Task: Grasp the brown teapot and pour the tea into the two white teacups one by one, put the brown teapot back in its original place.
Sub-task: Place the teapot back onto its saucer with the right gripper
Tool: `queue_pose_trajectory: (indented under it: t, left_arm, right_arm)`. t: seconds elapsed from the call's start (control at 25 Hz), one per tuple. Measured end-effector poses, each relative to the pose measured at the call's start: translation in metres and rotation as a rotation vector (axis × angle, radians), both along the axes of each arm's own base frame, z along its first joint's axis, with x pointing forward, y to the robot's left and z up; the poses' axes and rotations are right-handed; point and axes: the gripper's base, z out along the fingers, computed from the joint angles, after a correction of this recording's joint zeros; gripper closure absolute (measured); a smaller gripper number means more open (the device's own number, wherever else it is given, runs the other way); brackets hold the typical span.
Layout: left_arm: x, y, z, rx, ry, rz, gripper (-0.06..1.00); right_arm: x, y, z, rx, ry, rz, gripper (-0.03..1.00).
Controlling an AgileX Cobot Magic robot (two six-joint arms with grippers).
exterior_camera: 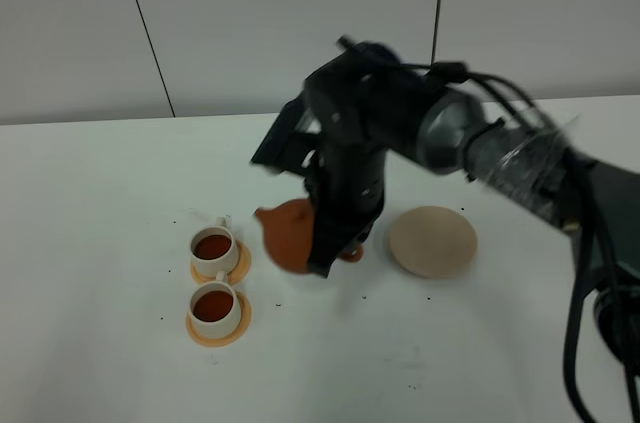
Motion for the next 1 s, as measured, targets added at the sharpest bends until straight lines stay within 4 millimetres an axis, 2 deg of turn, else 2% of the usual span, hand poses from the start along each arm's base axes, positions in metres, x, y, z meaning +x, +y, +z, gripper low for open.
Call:
queue_pose_trajectory:
  t: [0.24, 0.4, 0.84, 1.0]
  left_arm:
    - [0.0, 0.0, 0.0, 0.0, 0.0, 0.0, 0.57]
    - [0.0, 0.0, 0.0, 0.0, 0.0, 0.0, 0.57]
    - [0.0, 0.0, 0.0, 0.0, 0.0, 0.0, 0.57]
    - [0.0, 0.0, 0.0, 0.0, 0.0, 0.0, 0.57]
  right_arm:
    - [0.035, -0.048, 0.002, 0.035, 0.024, -0.285, 0.88]
    - [0.048, -0.069, 0.002, 0.051, 0.033, -0.419, 0.88]
    - [0.069, -0.111, 0.002, 0.104, 0.072, -0.57, 0.88]
    - [0.07, -0.115, 0.002, 0.108, 0.075, -0.595, 0.88]
